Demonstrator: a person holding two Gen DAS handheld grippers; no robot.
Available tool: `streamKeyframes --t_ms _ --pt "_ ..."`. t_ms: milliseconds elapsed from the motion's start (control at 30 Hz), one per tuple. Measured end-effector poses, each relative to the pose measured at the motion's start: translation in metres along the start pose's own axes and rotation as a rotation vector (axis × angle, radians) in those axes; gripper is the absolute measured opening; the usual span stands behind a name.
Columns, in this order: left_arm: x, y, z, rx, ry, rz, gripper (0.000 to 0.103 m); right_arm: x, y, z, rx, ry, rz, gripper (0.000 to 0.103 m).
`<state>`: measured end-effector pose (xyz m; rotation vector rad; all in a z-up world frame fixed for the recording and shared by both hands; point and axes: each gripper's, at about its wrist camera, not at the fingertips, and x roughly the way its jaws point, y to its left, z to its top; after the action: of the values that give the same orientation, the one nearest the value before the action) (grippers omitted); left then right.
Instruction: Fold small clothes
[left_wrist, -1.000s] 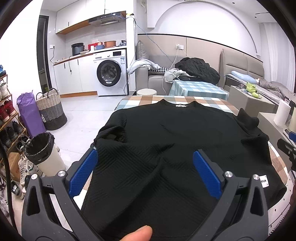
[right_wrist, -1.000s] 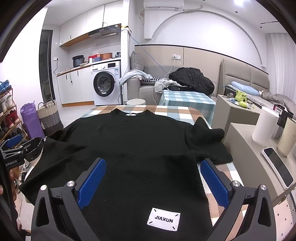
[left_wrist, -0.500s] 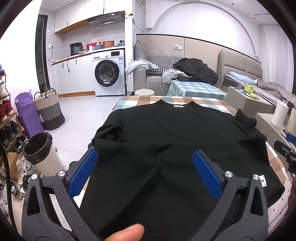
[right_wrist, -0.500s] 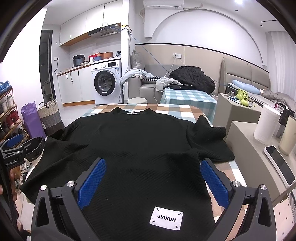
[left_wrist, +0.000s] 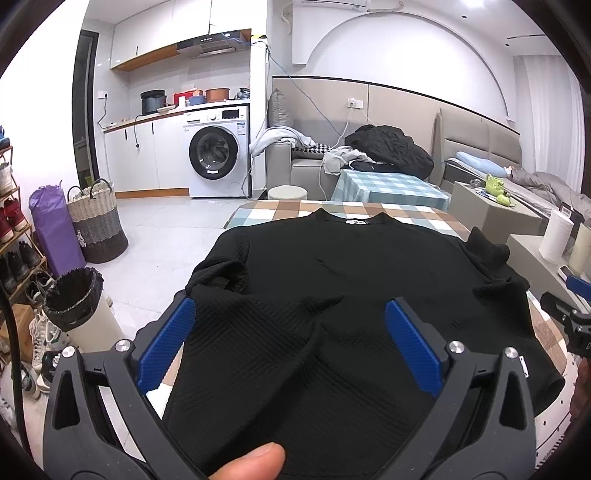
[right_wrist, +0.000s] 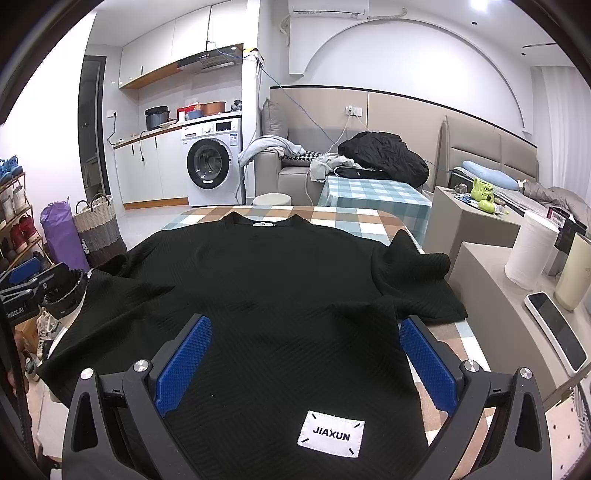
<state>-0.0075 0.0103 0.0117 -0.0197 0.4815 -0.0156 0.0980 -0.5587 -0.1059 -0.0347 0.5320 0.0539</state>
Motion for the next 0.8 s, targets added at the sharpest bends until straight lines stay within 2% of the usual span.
streamKeyframes --t_ms 200,333,800 --pt "0.005 0.001 0.001 0.012 0.015 0.005 0.102 0.002 0.001 -0.001 -0.002 0.007 -0.012 0.103" --pt "0.008 -0.001 -0.001 0.02 0.026 0.006 0.102 0.004 0.005 -0.003 -0.029 0.023 -0.067 0.103" --pt "0.012 -0.009 -0.008 0.059 0.029 -0.005 0.102 0.011 0.001 -0.004 -0.019 0.048 -0.061 0.103"
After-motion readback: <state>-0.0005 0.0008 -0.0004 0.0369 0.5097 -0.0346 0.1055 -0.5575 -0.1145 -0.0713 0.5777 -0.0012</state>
